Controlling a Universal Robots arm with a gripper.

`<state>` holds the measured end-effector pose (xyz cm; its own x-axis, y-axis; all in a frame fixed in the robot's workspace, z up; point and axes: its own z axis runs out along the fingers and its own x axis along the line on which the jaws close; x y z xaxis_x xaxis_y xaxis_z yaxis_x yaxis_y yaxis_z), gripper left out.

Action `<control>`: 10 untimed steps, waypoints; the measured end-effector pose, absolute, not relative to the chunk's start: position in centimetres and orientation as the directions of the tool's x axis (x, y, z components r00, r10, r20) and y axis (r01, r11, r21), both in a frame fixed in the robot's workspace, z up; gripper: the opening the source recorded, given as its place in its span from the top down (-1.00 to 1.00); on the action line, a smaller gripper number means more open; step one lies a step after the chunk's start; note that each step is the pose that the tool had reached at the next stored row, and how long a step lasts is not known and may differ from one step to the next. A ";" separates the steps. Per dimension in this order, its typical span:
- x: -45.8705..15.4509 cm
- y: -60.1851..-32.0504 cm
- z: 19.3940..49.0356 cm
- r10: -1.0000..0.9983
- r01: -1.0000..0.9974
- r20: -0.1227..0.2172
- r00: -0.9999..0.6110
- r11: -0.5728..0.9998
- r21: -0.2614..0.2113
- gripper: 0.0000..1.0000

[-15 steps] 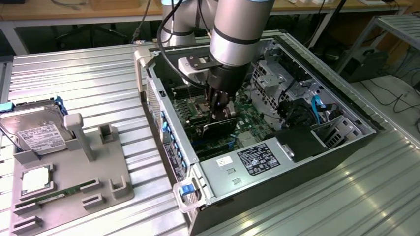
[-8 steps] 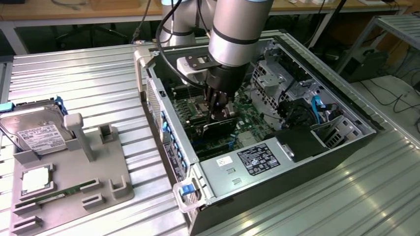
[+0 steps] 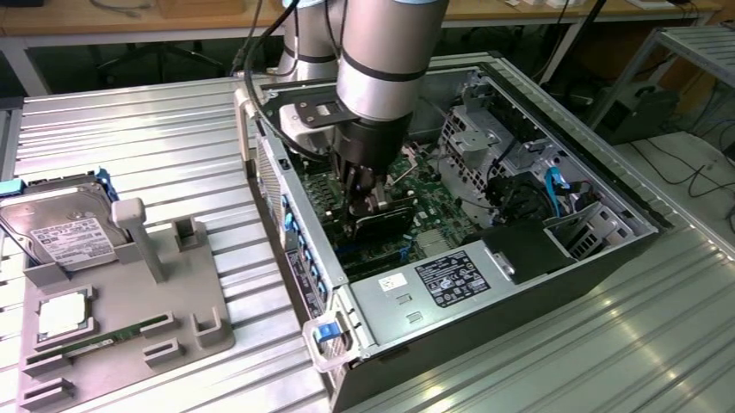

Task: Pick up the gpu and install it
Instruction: 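Press down on the gpu until it lock into place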

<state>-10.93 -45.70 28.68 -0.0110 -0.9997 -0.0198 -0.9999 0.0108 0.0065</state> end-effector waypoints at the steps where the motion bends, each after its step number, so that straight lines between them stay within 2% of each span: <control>1: -11.2 -45.7 28.7 -1.000 -1.000 -0.020 -0.011 0.011 0.006 0.79; 10: -11.3 -45.6 28.6 -0.999 -0.999 -0.020 0.036 -0.037 0.009 0.79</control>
<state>-11.28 -45.59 28.64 0.0363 -0.9991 -0.0197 -0.9993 -0.0365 0.0086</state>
